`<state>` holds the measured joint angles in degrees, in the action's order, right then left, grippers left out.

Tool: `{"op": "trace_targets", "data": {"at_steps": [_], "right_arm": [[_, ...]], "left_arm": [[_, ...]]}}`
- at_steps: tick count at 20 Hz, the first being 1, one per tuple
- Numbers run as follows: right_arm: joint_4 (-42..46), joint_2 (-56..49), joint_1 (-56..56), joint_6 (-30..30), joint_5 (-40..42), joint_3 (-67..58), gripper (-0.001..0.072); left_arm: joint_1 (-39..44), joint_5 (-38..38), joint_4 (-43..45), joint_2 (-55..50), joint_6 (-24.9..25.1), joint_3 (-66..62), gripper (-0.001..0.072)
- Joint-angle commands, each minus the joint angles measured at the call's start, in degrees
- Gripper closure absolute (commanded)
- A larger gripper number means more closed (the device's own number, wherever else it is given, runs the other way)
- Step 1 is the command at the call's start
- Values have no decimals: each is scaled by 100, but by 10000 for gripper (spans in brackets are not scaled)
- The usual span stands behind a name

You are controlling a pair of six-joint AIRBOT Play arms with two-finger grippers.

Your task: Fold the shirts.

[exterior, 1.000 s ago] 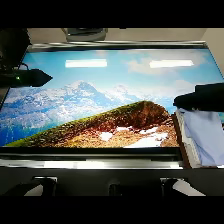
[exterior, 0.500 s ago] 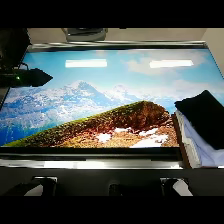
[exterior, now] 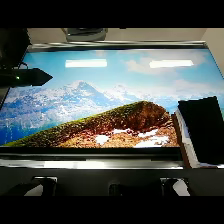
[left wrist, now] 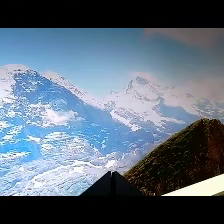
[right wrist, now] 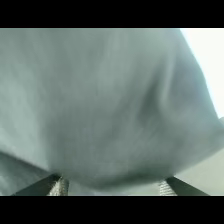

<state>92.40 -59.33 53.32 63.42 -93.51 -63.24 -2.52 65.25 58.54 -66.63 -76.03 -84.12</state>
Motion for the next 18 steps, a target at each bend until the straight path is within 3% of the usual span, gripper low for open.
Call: {"op": "trace_targets", "data": {"at_steps": [1, 4, 5, 7, 8, 9, 10, 12, 14, 18], "right_arm": [[297, 15, -2, -588, 920, -992, 104], [-557, 15, -393, -601, 2771, -2446, 121], [-1047, 15, -791, -597, 3421, -2750, 136], [-1867, -15, -1978, -599, 4227, -2855, 147], [-1956, -120, -2699, -590, 4194, -2850, 147], [-1869, -297, -3445, -551, 3893, -2848, 147], [-1716, -555, -4218, -365, 3456, -2804, 142], [-1711, -1248, -5320, 702, 2426, -2605, 148], [-2122, -1947, -5847, 769, 1471, -2422, 151], [-1899, -2474, -6483, 647, 960, -2181, 125]], "left_arm": [[-90, -57, 0, 20, 275, -560, 678], [-192, -1016, 420, -7, 197, -1620, 682], [-85, -1300, 1047, -48, -107, -1871, 683], [350, -1134, 3075, -295, -1141, -2188, 683], [573, -713, 3836, -466, -1528, -2177, 681], [706, -66, 4072, -697, -1690, -2157, 679], [763, 592, 4017, -931, -1705, -2081, 629], [813, 1908, 3663, -1370, -1700, -1580, 256], [796, 2109, 2857, -1357, -1447, -494, 251], [841, 896, 2627, -223, -2452, 1974, 251]]}}
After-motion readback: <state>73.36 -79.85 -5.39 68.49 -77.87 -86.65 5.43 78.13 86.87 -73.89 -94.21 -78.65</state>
